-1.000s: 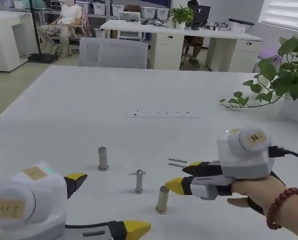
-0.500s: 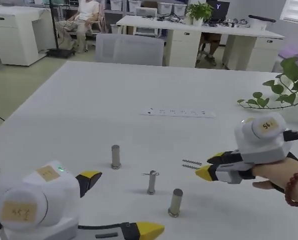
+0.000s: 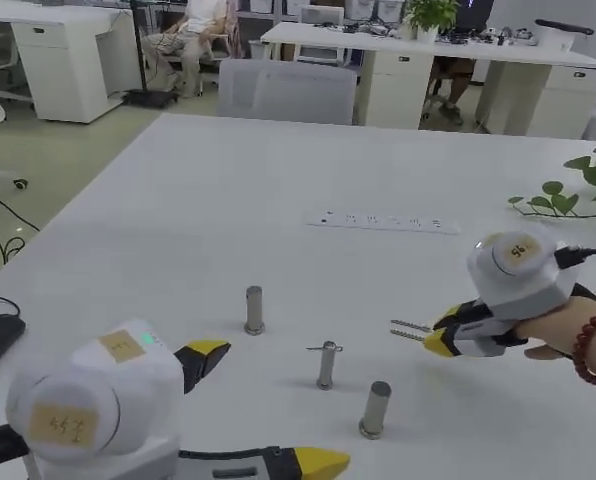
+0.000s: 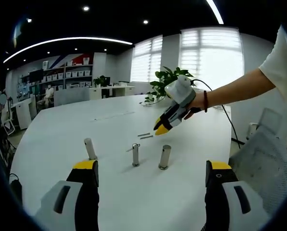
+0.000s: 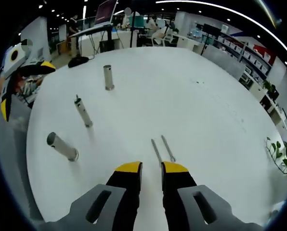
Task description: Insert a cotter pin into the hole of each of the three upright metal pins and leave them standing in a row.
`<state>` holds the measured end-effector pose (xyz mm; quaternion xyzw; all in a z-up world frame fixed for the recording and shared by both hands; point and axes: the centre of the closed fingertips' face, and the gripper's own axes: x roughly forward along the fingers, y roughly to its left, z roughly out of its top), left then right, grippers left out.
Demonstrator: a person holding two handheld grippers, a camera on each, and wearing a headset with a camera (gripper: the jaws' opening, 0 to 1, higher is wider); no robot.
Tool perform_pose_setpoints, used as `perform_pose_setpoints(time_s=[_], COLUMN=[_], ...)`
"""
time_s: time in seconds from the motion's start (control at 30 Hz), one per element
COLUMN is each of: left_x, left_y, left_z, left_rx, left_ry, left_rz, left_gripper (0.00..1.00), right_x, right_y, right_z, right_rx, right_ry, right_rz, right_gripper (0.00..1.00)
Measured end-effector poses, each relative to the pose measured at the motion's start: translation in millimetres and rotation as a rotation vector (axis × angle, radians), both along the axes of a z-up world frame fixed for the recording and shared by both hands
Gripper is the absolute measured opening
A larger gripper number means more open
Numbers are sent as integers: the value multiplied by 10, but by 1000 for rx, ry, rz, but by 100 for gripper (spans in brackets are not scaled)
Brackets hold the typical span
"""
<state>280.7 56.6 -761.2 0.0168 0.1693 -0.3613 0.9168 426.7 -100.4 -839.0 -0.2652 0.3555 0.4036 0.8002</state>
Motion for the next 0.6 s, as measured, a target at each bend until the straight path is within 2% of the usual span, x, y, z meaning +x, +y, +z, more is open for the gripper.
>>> perform_pose_setpoints(time_s=[0.33, 0.6], left_x=[-11, -5], left_y=[-12, 11], left_z=[-11, -11], left_rx=[-4, -7], left_ry=[4, 5], left_rz=[-10, -4], left_gripper=[90, 88], right_x=[111, 181], right_y=[-5, 4], right_z=[-160, -189], right_rx=[-24, -43], right_ry=[17, 25], right_rz=[27, 46], right_gripper=[15, 13])
